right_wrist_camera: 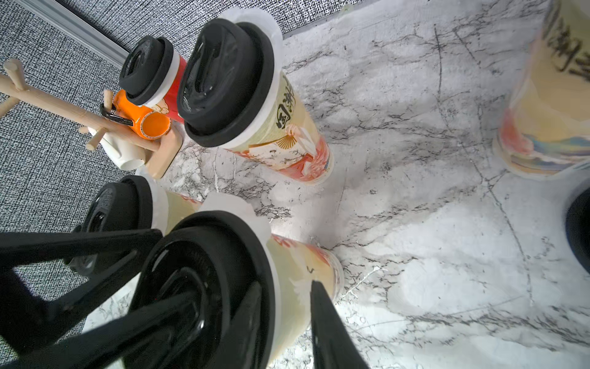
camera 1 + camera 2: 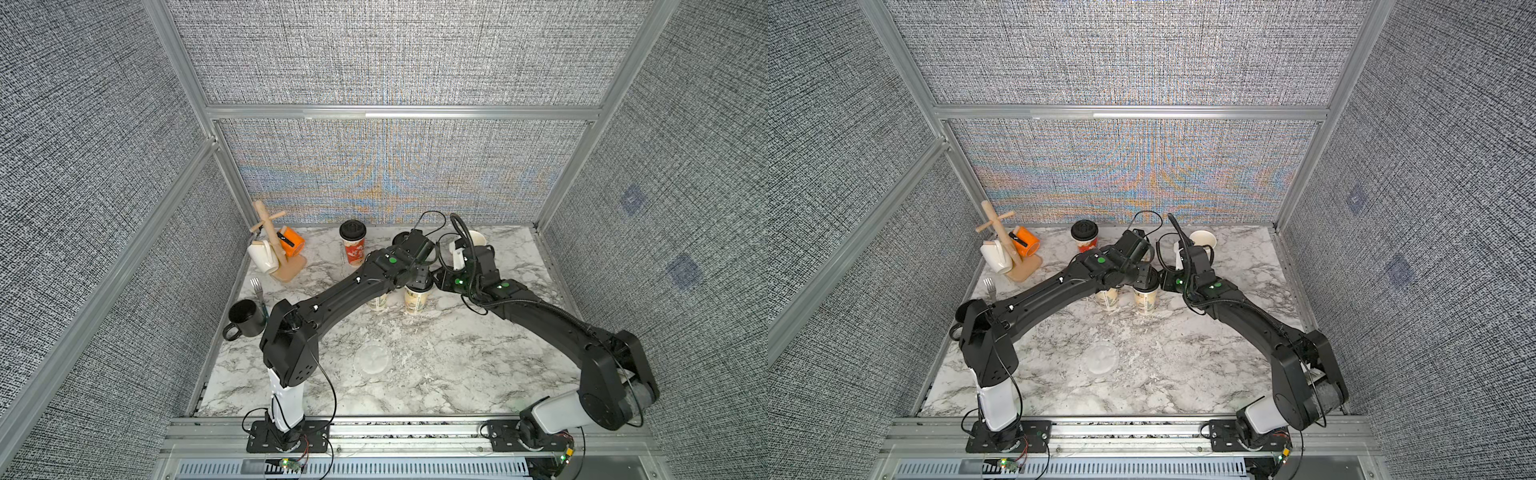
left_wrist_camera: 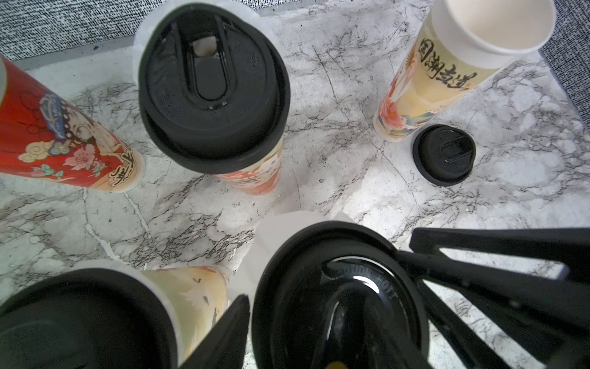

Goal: Put the leak-proof paper on the milk tea cups
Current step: Secure the cup lid on the cup.

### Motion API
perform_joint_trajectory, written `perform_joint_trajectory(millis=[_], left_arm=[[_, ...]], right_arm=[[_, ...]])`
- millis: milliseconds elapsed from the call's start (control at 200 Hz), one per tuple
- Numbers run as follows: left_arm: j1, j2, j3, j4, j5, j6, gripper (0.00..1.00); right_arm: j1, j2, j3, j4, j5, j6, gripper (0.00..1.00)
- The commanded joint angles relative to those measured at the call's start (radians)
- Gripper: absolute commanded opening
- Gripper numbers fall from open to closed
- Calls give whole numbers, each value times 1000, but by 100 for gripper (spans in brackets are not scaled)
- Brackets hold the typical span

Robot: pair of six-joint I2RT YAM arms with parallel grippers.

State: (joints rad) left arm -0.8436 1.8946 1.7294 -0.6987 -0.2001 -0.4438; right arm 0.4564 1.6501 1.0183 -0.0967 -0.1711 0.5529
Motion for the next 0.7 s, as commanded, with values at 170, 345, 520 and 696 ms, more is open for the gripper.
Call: perform_joint_trajectory(millis=[170, 345, 520, 696], left_arm=[[-2, 18, 10, -173, 43, 57, 51], [-2, 20, 10, -164, 56, 54, 43], [-2, 15, 20, -162, 54, 62, 39], [-2, 32, 27, -173, 54, 63, 39]], right_arm=[[10, 23, -12, -278, 0, -20, 28], [13, 26, -2, -283, -1, -23, 28], [17, 30, 2, -286, 0, -24, 28], [19, 33, 7, -288, -1, -23, 28]])
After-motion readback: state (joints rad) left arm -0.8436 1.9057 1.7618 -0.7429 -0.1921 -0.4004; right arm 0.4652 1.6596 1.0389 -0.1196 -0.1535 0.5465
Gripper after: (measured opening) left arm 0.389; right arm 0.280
